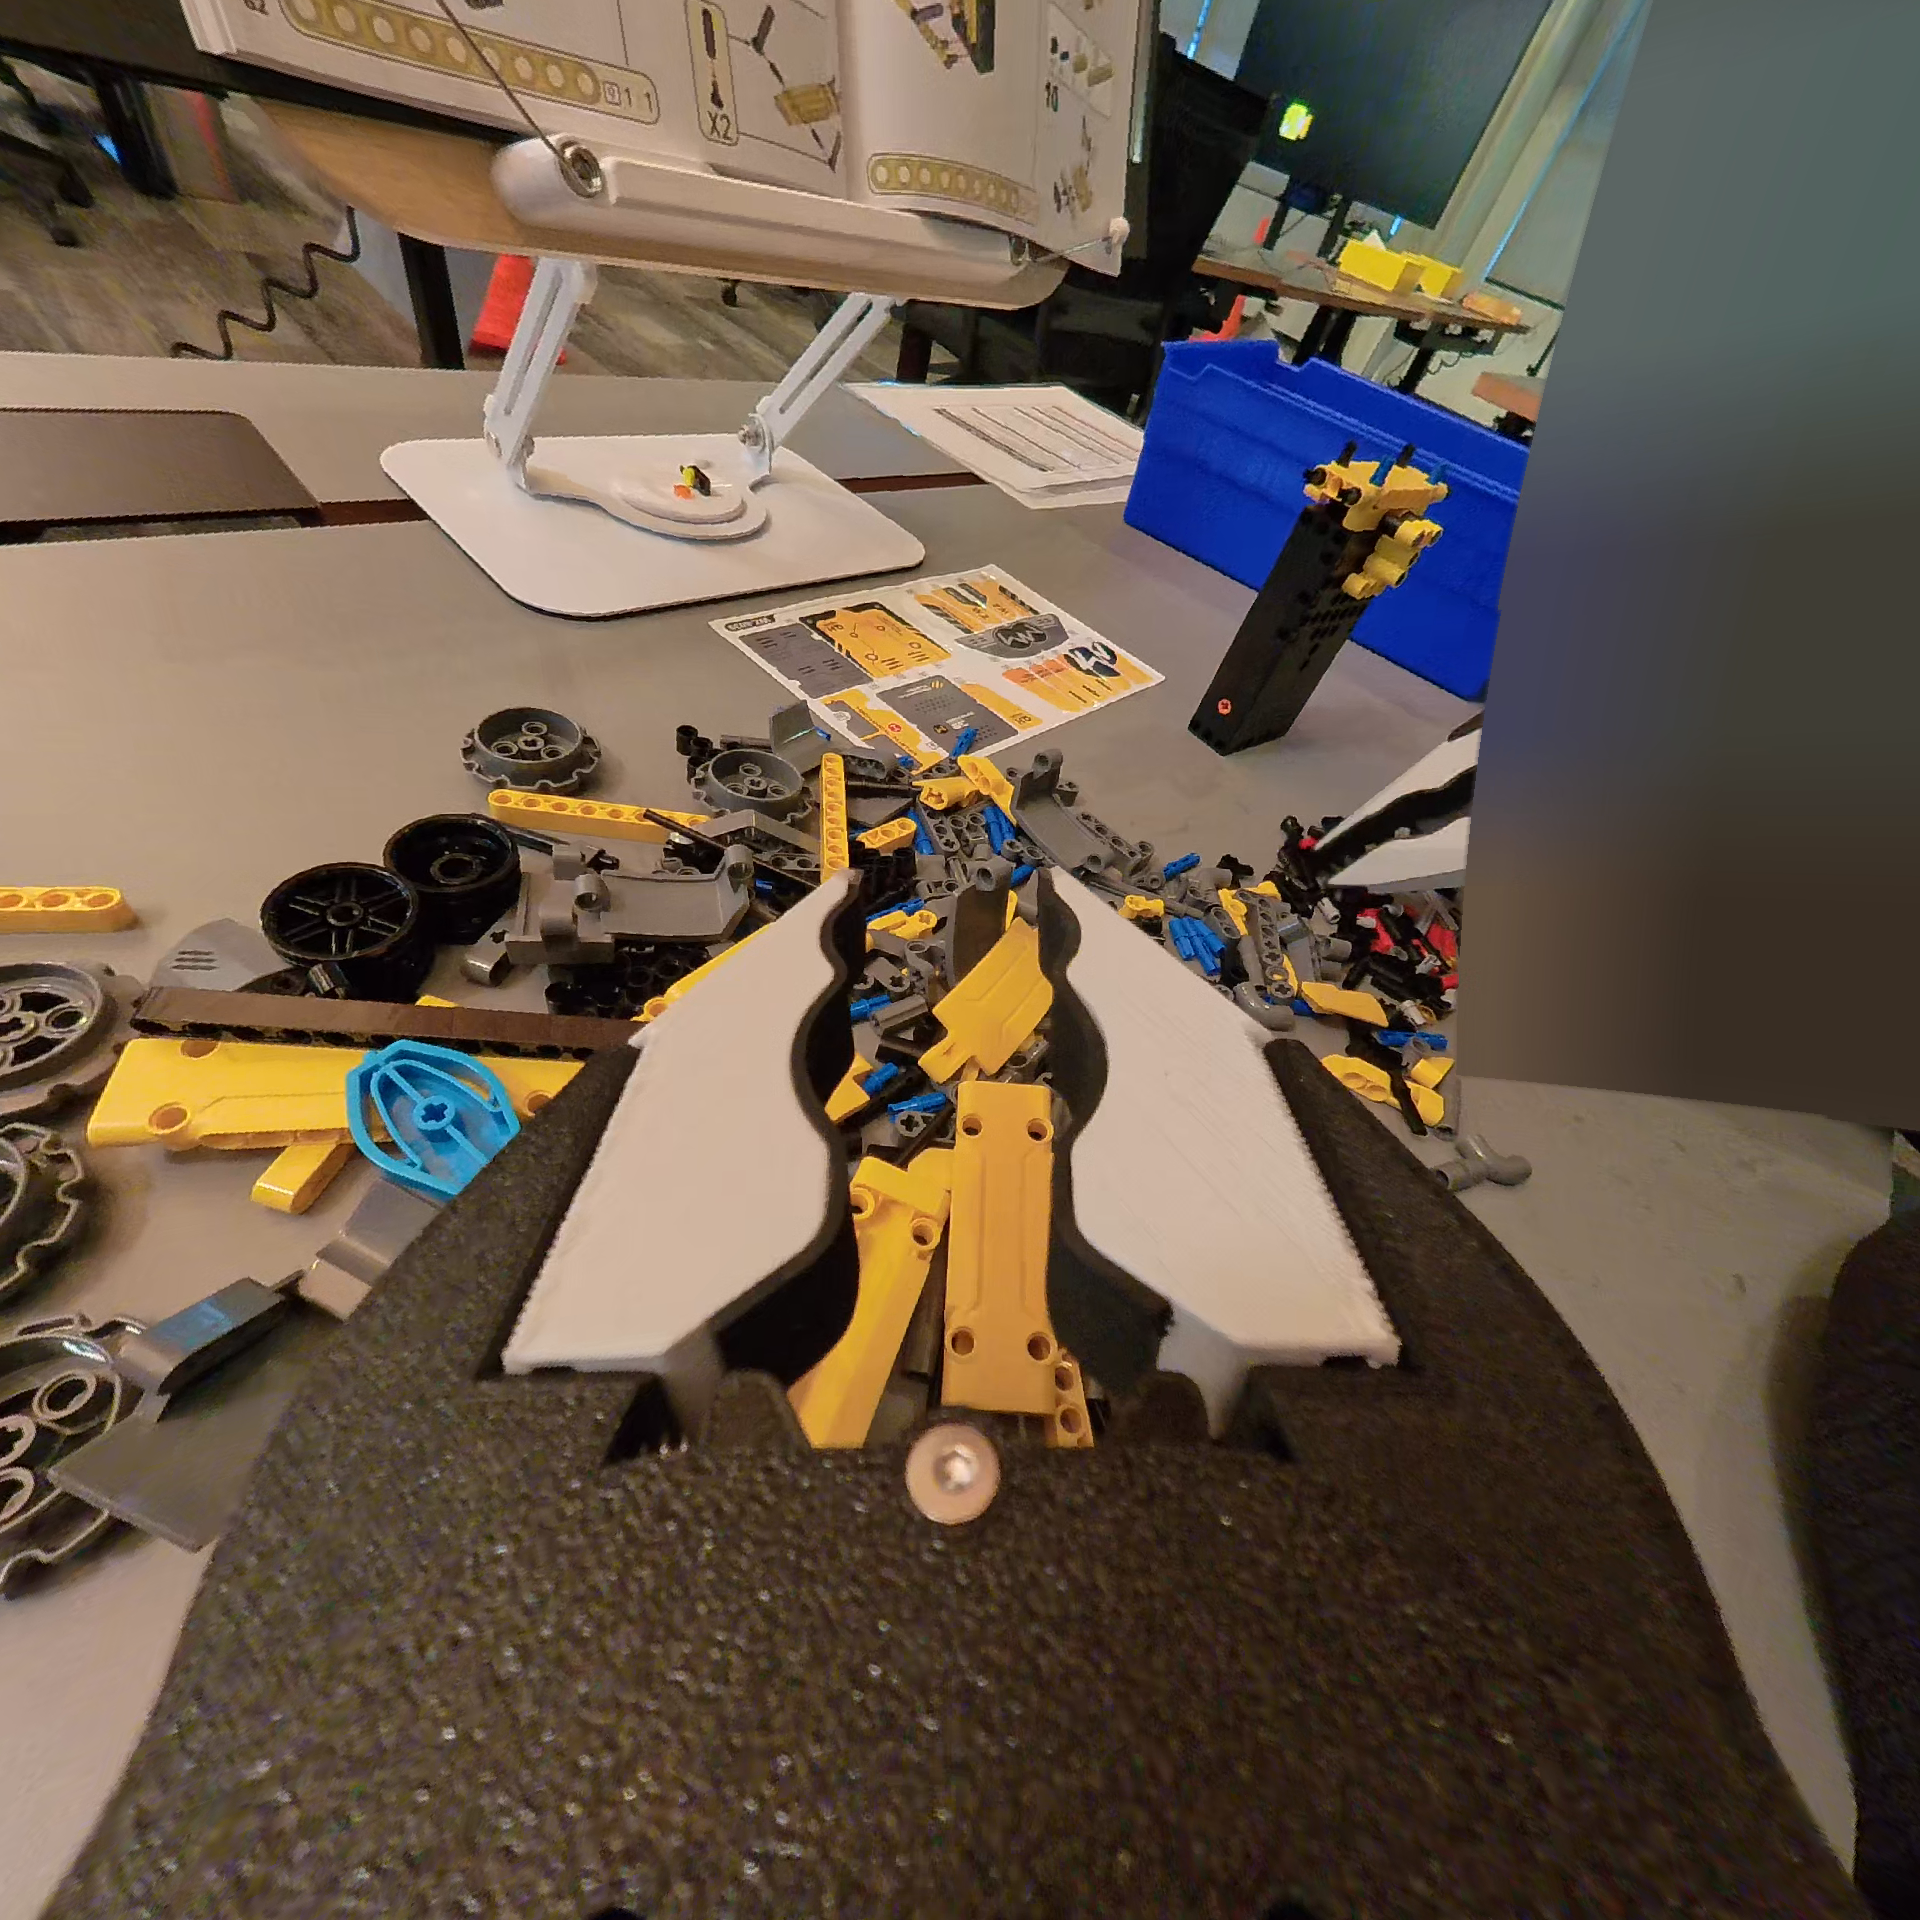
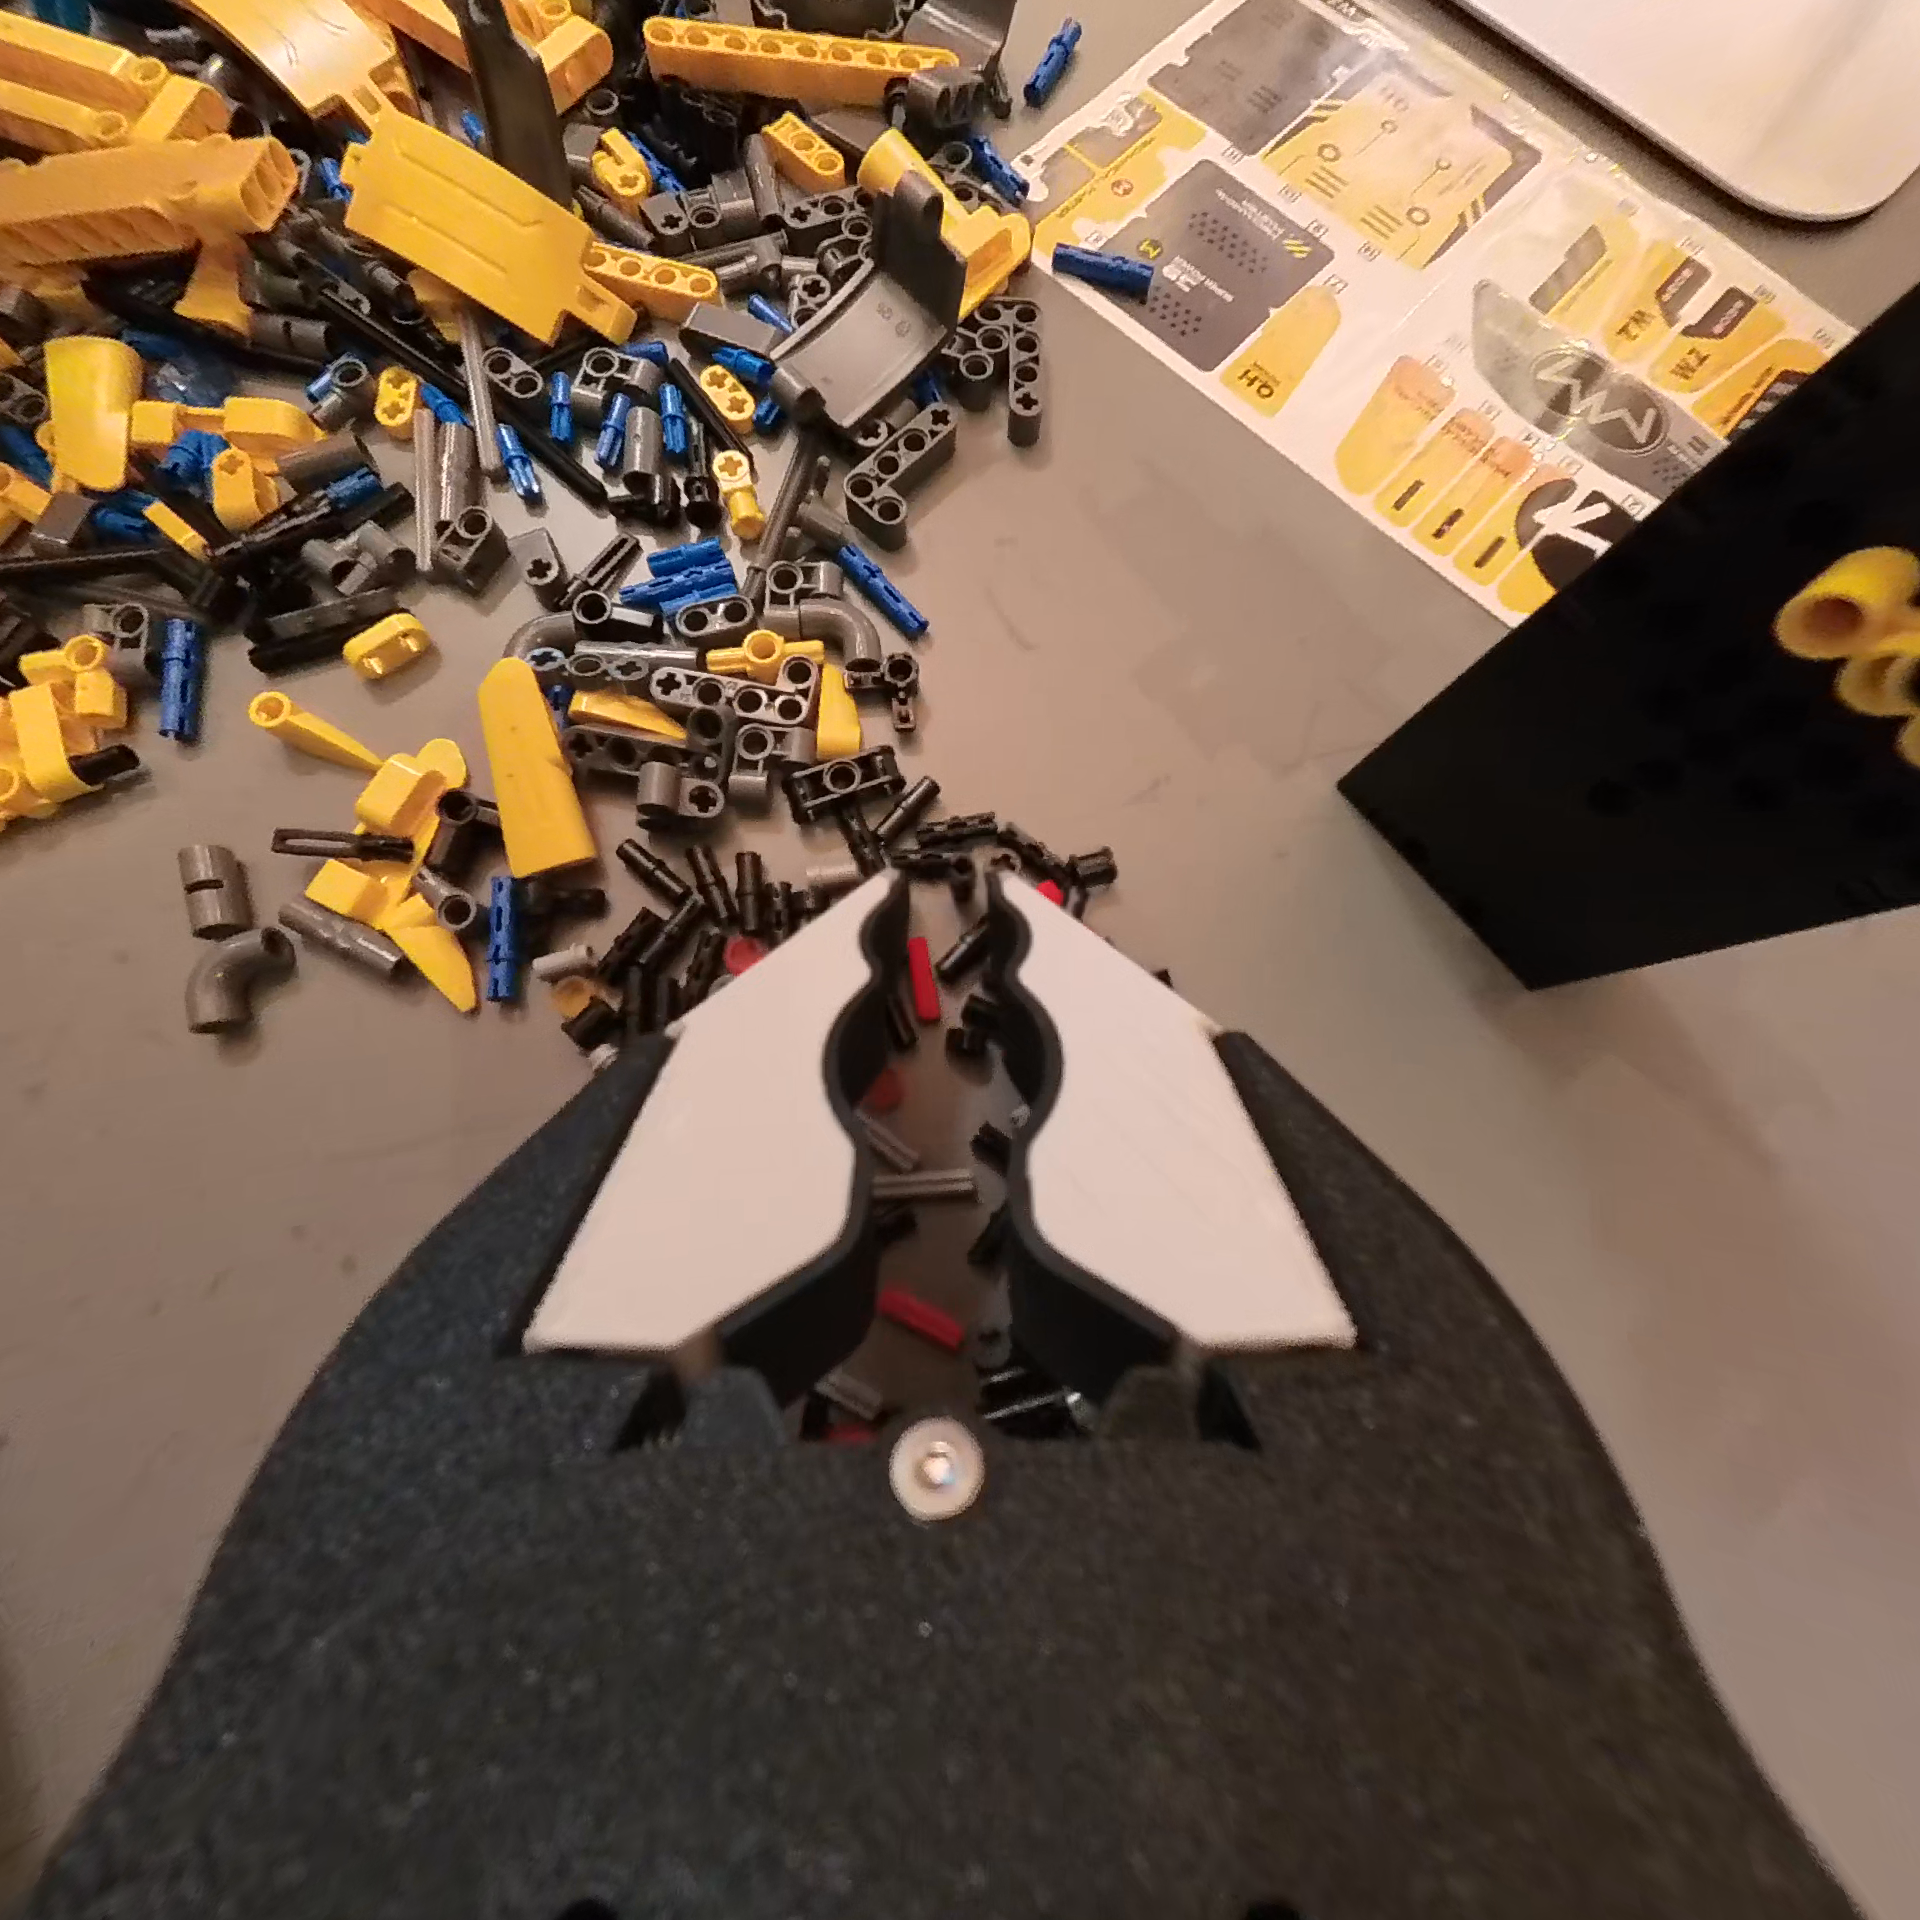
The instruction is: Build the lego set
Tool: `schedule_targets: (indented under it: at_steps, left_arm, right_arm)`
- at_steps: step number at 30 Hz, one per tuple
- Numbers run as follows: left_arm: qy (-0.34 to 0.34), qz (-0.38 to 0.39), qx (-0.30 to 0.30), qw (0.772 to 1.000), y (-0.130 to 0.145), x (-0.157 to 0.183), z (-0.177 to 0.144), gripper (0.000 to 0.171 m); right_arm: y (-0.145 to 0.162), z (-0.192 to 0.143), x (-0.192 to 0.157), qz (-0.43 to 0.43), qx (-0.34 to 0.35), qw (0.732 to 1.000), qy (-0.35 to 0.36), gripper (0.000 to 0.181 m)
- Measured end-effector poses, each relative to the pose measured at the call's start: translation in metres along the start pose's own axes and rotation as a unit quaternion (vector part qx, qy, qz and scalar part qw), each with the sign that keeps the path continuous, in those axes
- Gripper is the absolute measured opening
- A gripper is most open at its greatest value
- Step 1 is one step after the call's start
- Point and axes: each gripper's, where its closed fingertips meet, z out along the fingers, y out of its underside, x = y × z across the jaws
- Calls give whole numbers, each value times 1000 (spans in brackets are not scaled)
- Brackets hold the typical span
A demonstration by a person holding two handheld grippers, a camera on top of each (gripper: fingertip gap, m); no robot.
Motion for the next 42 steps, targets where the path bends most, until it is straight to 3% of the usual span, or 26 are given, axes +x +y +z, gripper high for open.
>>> schedule_targets:
  at_steps: [12,17,19,22,25,27,29,36,42]
  left_arm:
    - [0,0,0,1000,0,0,0,33]
    - [1,-3,3,1000,-1,0,-1,33]
    - [4,-5,6,1000,-2,0,-2,32]
    - [6,-5,8,1000,-3,2,-2,32]
    - [8,-5,7,1000,-2,3,-2,32]
    - [7,-4,7,1000,-2,2,-2,32]
    - [5,-3,7,1000,-2,2,-1,32]
    - [-2,2,4,1000,-1,1,-1,33]
    - [-2,2,4,1000,-1,1,-1,33]
  right_arm:
    - [-8,-7,3,-8,19,1000,14,5]
    - [-5,-58,33,26,46,996,66,6]
    - [17,-101,71,46,22,988,146,6]
    - [76,-174,133,96,-57,954,279,6]
    - [151,-215,161,188,-147,920,310,6]
    - [189,-219,159,245,-191,908,280,6]
    - [203,-215,155,262,-200,908,258,6]
    - [201,-191,151,245,-205,923,217,6]
    - [200,-189,156,240,-211,922,221,6]
